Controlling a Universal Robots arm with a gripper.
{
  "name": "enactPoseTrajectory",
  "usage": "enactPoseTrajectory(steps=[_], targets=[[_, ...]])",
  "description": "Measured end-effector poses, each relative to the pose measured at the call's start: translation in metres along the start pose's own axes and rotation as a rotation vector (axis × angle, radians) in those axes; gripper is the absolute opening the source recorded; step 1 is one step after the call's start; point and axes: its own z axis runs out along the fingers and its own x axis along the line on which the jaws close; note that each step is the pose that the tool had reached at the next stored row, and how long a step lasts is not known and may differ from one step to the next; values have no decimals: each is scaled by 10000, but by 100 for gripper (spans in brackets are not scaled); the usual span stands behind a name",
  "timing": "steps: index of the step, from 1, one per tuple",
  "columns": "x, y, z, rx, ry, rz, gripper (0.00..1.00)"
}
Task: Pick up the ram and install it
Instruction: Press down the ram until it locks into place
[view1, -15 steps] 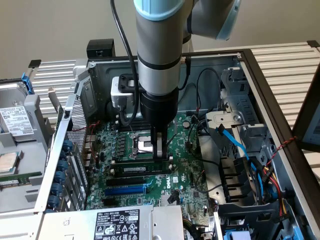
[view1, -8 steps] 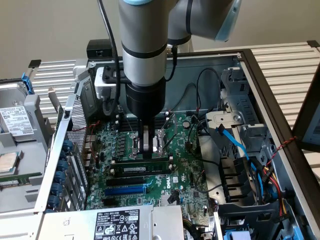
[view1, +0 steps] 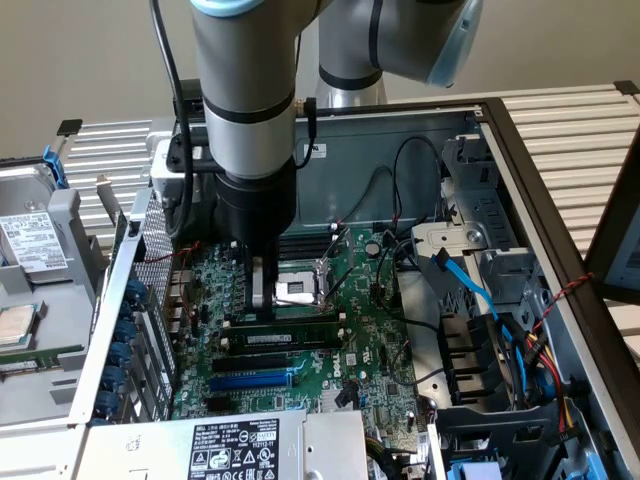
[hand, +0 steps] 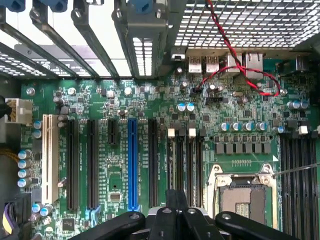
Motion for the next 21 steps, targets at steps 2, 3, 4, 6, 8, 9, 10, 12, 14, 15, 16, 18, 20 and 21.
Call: enactPoseTrajectory(steps=[2, 3, 4, 6, 8, 9, 10, 12, 14, 15, 16, 18, 20, 21], targets=[[0, 0, -1, -5, 2, -1, 11], [0, 1, -1, -6, 2, 0, 11], [1, 2, 2, -6, 3, -2, 11], [3, 19, 26, 1, 0, 0, 11], [5, 27, 44, 2, 1, 0, 11], [5, 27, 52, 1, 2, -2, 11], [5, 26, 60, 3, 1, -3, 11], [6, 27, 79, 3, 1, -1, 11], [7, 26, 94, 6, 1, -2, 11], [7, 26, 101, 7, 0, -2, 11], [8, 26, 105, 8, 1, -2, 11], [8, 26, 114, 11, 0, -2, 11], [9, 25, 124, 14, 0, -2, 11], [9, 25, 129, 15, 0, -1, 11]])
